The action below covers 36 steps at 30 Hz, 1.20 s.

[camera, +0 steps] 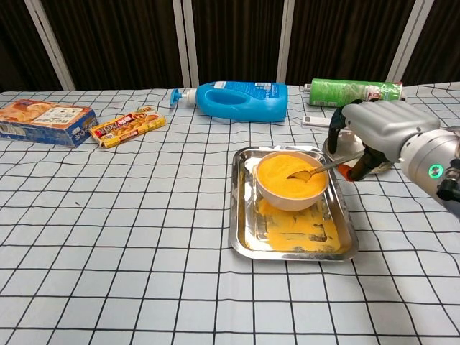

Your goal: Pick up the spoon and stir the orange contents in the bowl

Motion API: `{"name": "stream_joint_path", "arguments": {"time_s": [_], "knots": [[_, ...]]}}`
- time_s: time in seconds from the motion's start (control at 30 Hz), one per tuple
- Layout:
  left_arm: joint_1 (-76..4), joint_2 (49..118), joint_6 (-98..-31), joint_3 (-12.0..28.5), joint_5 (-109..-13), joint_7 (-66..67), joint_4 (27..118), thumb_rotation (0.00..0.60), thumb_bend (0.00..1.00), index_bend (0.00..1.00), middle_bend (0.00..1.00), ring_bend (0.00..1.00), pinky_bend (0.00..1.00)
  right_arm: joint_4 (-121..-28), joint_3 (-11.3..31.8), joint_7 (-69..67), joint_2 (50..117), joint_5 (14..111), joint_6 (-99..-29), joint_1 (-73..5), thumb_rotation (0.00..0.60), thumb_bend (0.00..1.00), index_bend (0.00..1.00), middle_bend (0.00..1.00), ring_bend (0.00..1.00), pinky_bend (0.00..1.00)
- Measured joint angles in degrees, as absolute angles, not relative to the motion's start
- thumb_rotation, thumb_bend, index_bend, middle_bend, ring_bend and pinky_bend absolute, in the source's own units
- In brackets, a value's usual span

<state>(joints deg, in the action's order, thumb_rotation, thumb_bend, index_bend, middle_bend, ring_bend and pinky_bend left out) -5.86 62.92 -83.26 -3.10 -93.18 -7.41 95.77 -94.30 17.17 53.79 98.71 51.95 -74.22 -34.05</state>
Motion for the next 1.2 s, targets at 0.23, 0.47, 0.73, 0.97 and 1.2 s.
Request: {"name": "stream_joint_path", "arguments": {"time_s": [0.23, 0.47, 0.73, 0.97, 1.2], "knots": [[-5.8, 63.0, -83.4, -3.2, -93.3, -7.3, 95.8, 0.6, 0.0, 0.0, 0.0, 0.0, 0.0, -95.8, 16.6, 53.9, 97.7, 51.5, -75.1, -34.2, 0.6, 0.44, 0.2, 0.13, 0.0, 0.0], [-5.8, 63.0, -83.6, -3.2, -93.4, -7.2, 95.7, 0.6, 0.0, 0.0, 0.0, 0.0, 0.0, -98.0, 14.8, 54.3, 96.5, 51.3, -76.4, -33.6, 0.6, 0.44, 0.17, 0.12, 0.0, 0.0], [-5.6, 63.1, -84.1, -3.2, -93.7, -6.8, 95.6, 0.6, 0.0, 0.0, 0.0, 0.0, 0.0, -101.9, 12.2, 53.3, 93.6, 53.4, -79.3, -31.4, 0.6, 0.44, 0.17, 0.12, 0.0, 0.0], [-5.5, 63.4, -84.2, -3.2, -93.6, -6.0, 95.6, 0.6, 0.0, 0.0, 0.0, 0.0, 0.0, -105.7, 10.4, 52.1, 90.3, 55.1, -80.7, -29.7, 0.6, 0.44, 0.35, 0.2, 0.0, 0.0], [-5.5, 63.5, -83.9, -3.2, -93.4, -5.6, 95.8, 0.6, 0.0, 0.0, 0.0, 0.0, 0.0, -106.7, 6.6, 49.8, 88.6, 58.0, -80.7, -28.0, 0.6, 0.44, 0.5, 0.21, 0.0, 0.0]]}}
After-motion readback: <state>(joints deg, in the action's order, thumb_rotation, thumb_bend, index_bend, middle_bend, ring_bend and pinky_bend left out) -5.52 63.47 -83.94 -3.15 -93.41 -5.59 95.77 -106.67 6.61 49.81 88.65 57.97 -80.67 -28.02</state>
